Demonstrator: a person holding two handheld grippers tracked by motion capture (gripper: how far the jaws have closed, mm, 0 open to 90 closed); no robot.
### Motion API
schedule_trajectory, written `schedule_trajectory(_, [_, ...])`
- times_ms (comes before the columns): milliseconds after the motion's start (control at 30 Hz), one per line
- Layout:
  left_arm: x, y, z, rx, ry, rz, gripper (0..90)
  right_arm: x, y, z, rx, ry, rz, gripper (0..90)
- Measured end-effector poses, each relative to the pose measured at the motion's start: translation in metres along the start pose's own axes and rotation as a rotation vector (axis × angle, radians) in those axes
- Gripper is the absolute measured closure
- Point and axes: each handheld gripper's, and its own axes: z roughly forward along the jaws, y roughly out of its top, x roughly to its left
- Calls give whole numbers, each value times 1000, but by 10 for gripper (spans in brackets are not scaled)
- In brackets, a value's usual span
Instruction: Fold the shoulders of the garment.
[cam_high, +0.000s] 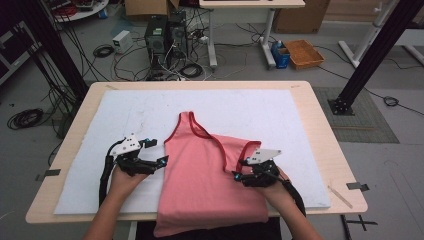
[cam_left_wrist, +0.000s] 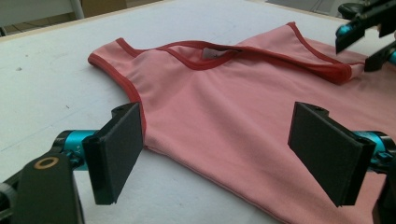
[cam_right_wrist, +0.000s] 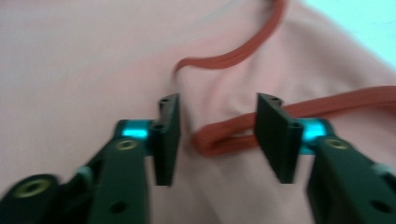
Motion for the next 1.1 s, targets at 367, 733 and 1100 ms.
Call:
schedule_trajectory(367, [1, 0, 0, -1, 5, -17, 184, -39, -32, -35, -143, -115, 200, 216])
schedule_trajectory(733, [9, 12, 6, 4, 23, -85, 184, -50, -38, -34, -145, -76, 258, 216])
schedule_trajectory(1100, [32, 41, 51, 65, 56, -126, 184, -51, -39, -34, -151, -51, 264, 216])
